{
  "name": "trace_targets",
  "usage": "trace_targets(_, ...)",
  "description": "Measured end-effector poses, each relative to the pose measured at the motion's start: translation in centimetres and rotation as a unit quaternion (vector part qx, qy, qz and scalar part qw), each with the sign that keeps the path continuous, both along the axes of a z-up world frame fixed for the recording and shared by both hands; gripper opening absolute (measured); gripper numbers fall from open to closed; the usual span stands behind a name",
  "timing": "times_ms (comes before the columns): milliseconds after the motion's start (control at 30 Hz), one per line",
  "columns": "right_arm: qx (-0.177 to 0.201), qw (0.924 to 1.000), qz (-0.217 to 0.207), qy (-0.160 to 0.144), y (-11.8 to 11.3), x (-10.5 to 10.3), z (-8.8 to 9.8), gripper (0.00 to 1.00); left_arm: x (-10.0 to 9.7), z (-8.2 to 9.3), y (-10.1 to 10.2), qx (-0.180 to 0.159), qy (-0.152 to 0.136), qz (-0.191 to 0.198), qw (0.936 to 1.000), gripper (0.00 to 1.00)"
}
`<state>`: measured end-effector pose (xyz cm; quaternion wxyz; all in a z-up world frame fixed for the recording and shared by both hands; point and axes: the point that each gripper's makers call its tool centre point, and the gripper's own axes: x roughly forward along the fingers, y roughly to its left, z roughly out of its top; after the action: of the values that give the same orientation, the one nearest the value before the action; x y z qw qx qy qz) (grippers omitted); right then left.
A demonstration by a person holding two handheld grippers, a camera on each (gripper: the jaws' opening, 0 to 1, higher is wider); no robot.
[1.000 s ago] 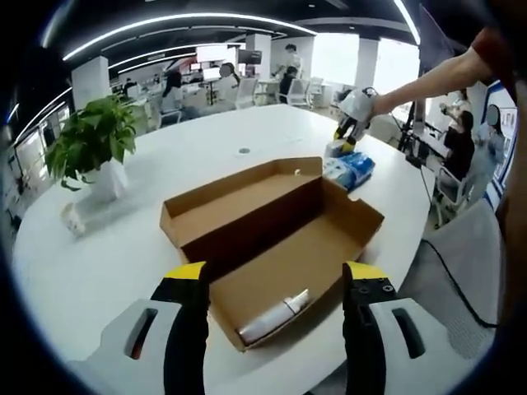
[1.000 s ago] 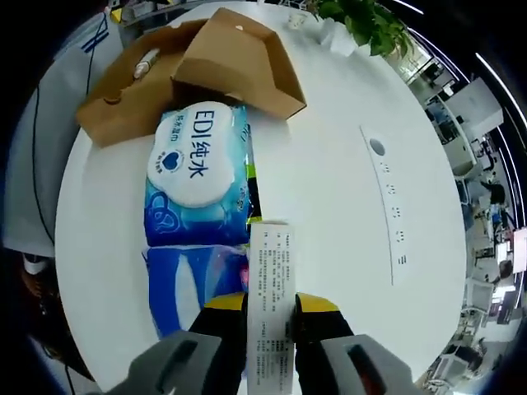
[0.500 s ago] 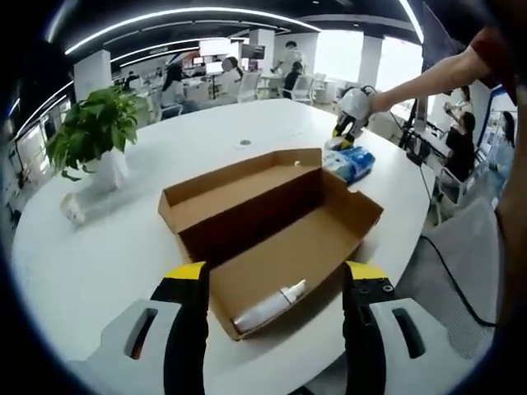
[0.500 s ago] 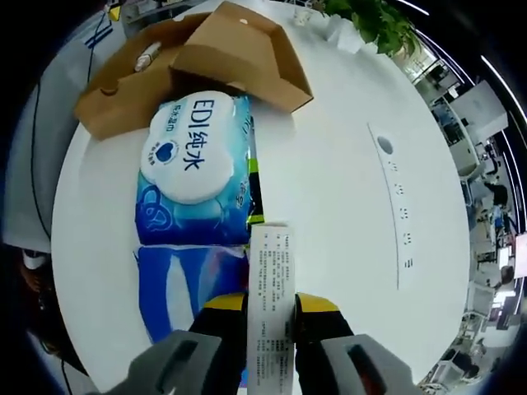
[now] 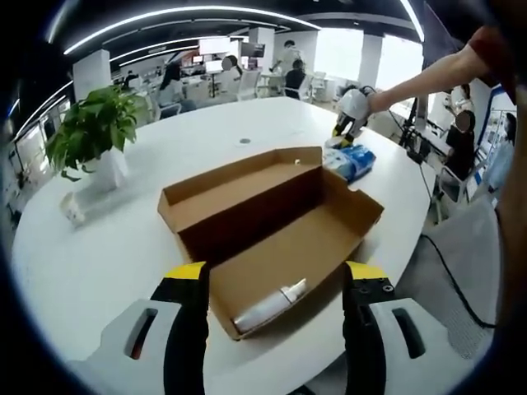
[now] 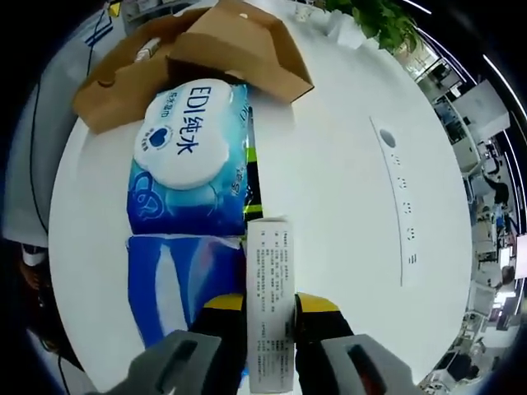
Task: Operate the shoe box by opening the lid, removing the specified soft item, and placing it in the target area until the item is outside and the box remains undamaged.
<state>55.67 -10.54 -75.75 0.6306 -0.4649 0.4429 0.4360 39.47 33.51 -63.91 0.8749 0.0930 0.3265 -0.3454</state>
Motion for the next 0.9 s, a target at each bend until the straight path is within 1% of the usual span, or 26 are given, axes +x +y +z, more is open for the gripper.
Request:
trace_targets(233, -0.011, 0.9999, 0.002, 0.002, -0.51, 0.02, -0.52, 0.17, -0.07, 0.05, 0.02, 0.002, 0.001, 0.001, 1.0000, 0.66)
trace_targets(400, -0.014, 0.9999, 0.000, 0.000, -0.77, 0.16, -0.54, 0.17, -0.08, -0.04, 0.14, 0.003, 0.002, 0.001, 1.0000, 0.66)
trace_targets(767, -0.009, 0.9999, -0.010, -0.010, -0.77, 0.69, -0.22, 0.21, -0.06, 0.03, 0.03, 0.004, 0.002, -0.001, 1.0000, 0.66)
trace_targets(900, 0.001, 0.9999, -0.008, -0.013, -0.22, 0.80, -0.01, 0.23, -0.08, 0.11, 0.04, 0.004, 0.001, -0.001, 1.0000, 0.66)
